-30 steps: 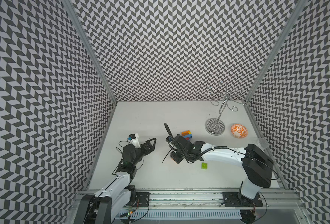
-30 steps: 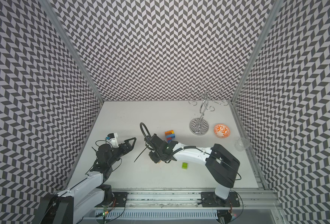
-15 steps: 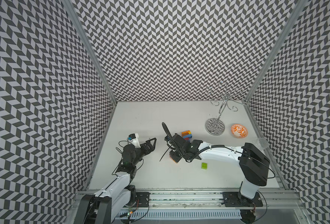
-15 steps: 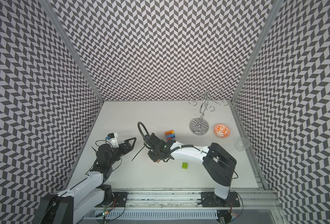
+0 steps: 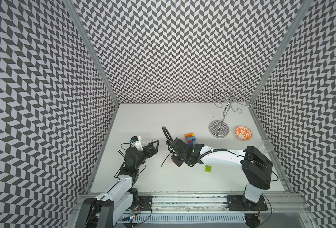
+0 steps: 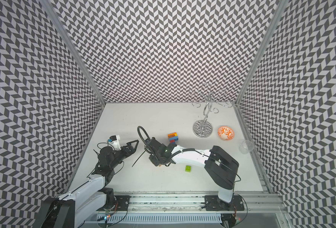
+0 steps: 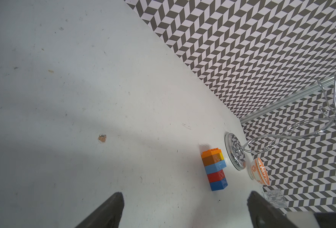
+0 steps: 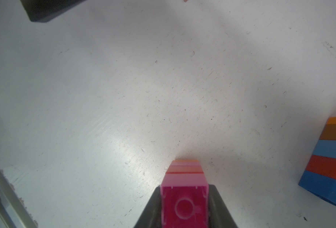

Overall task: Assemble the letter p with lego
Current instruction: Assemble the lego brick with the lego brick.

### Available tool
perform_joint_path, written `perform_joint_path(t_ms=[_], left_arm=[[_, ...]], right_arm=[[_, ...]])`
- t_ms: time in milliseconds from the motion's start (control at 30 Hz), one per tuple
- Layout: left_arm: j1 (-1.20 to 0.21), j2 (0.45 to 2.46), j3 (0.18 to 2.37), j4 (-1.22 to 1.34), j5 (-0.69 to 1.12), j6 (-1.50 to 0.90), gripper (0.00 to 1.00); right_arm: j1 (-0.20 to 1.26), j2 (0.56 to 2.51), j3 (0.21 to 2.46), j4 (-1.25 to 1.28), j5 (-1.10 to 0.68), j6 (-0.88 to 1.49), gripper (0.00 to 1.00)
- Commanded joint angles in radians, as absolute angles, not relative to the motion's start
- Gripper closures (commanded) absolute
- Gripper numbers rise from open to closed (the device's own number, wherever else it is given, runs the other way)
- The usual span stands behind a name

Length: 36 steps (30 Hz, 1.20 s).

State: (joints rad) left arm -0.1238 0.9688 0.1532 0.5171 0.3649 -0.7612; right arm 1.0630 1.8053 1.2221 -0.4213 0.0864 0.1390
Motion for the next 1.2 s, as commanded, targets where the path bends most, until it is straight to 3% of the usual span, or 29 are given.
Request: perform_joint_path(t_ms=[0, 433, 1167], left_arm=[[-0.118, 0.97, 0.14, 0.547, 0.379, -0.762, 0.0], [-0.118, 0.971, 0.14, 0.548, 0.378, -0.764, 0.0], [-0.118, 0.981, 0.14, 0.555, 0.383, -0.764, 0.0]], right_arm=[[1.08, 1.876, 1.209, -0.532, 0.09, 0.13, 1.0], [1.106, 2.104, 1.18, -0.652, 0.101, 0.137, 1.0], [1.105, 2.034, 1.324, -0.893, 0.173, 0.129, 1.0]])
